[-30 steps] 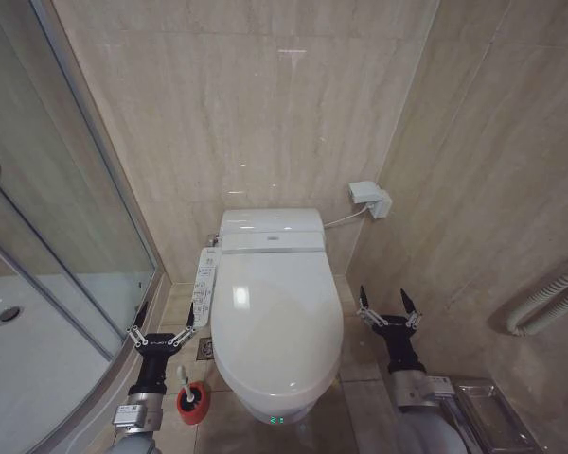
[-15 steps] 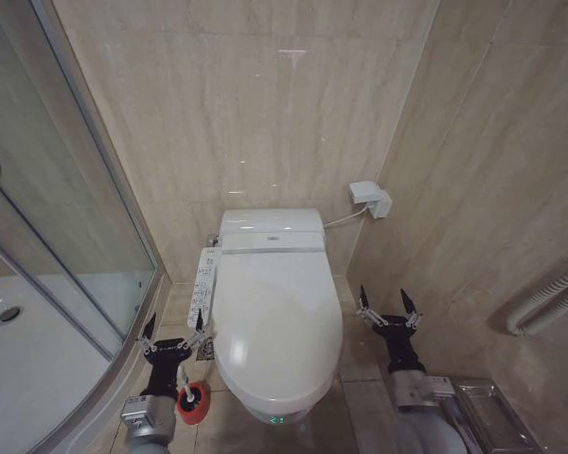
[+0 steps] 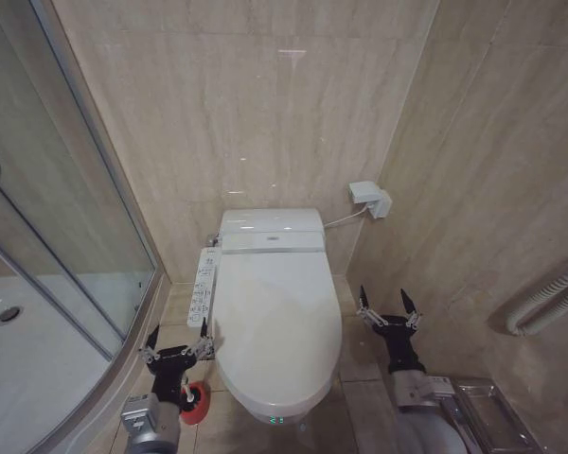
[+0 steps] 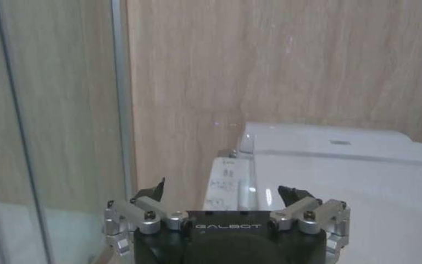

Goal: Open the toilet lid, clean the toilet bowl with a toilet brush, close the toilet lid, and flush.

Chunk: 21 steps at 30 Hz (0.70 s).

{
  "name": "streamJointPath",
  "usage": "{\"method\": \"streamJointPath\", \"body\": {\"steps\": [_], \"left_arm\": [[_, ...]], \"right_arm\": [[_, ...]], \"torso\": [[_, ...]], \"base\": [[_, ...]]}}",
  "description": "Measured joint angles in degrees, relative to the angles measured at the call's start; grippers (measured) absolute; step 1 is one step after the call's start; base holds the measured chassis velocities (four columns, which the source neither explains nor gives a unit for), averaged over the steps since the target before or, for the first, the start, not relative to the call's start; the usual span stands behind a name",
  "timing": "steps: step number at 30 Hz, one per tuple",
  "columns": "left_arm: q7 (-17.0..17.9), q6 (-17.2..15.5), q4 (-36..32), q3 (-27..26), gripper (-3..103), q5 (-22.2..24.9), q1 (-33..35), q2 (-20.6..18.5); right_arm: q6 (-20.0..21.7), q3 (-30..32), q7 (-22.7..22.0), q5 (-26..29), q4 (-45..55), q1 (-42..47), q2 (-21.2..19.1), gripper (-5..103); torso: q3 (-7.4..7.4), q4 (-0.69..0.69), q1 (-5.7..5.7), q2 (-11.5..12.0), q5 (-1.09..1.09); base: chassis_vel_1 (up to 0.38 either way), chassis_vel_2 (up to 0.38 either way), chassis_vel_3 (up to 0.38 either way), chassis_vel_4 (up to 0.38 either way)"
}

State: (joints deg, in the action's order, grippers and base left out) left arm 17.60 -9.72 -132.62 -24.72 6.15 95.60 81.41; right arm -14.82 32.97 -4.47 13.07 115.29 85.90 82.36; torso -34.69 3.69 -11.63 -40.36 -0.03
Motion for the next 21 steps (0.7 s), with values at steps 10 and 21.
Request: {"method": "streamJointPath", "body": {"steps": [10, 21], "left_arm": [[1.19, 8.40, -6.16, -5.14, 100, -8.33, 4.55, -2.46], [-1.48, 21.83, 7.96, -11.12, 100, -4.54, 1.36, -3.06]], "right_arm": [[0.00, 0.00, 0.00, 0.00, 0.00, 0.00, 0.00, 100], [0.00, 0.00, 0.00, 0.00, 0.00, 0.00, -0.01, 100]], "torso": [[0.00, -0.01, 0.00, 0.00, 0.03], [0.00, -0.02, 0.00, 0.00, 0.01]], "base": [[0.000, 0.000, 0.000, 0.000], [0.000, 0.000, 0.000, 0.000]]}}
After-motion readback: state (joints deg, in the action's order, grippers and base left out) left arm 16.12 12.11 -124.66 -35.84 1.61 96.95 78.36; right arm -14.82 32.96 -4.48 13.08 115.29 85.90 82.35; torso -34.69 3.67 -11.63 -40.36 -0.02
